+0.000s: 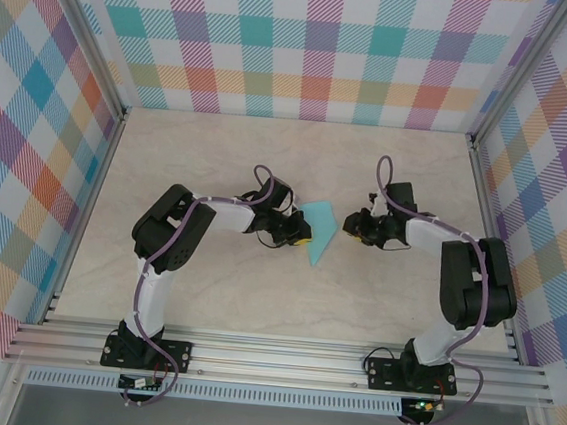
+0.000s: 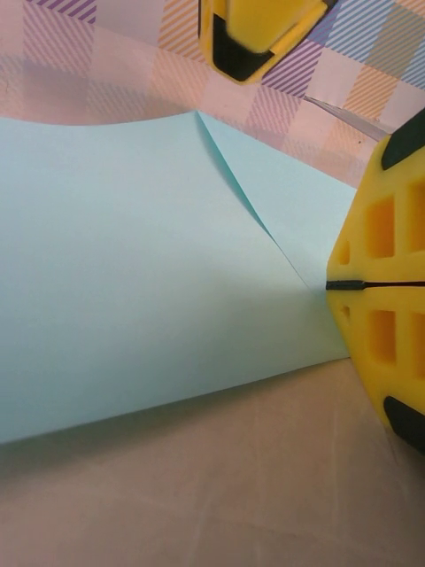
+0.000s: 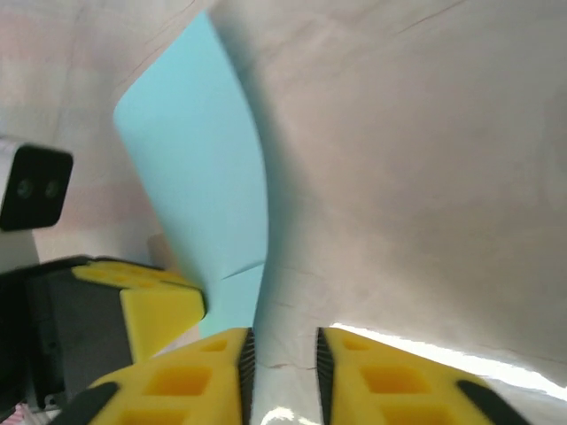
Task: Fold a paper plane with a square sheet of paper (fold left side to right side)
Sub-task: Fold the wing for the fifth time at the center of the table.
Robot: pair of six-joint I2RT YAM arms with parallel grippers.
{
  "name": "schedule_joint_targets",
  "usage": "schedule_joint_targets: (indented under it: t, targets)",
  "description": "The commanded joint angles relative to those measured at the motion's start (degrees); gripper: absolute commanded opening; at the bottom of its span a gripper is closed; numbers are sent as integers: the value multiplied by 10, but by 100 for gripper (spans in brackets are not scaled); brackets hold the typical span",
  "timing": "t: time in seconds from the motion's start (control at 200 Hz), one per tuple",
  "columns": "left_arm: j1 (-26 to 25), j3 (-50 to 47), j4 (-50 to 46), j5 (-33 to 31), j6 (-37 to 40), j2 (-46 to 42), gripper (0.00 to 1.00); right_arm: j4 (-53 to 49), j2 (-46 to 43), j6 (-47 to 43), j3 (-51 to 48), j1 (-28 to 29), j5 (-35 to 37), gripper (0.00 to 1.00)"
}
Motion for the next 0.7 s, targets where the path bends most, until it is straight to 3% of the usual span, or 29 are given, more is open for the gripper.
schedule_joint_targets:
  t: [0.0,0.215,0.695]
  targets:
    - [-5,1,-40,-29,8,19,5,-13,7,-4,-10,2,-9,20]
    - [-5,0,-41,-29,8,18,5,42,62,32,-8,4,-72,18]
    - [-5,2,-43,-30,8,16,5,117,99,63,1,23,-140,19]
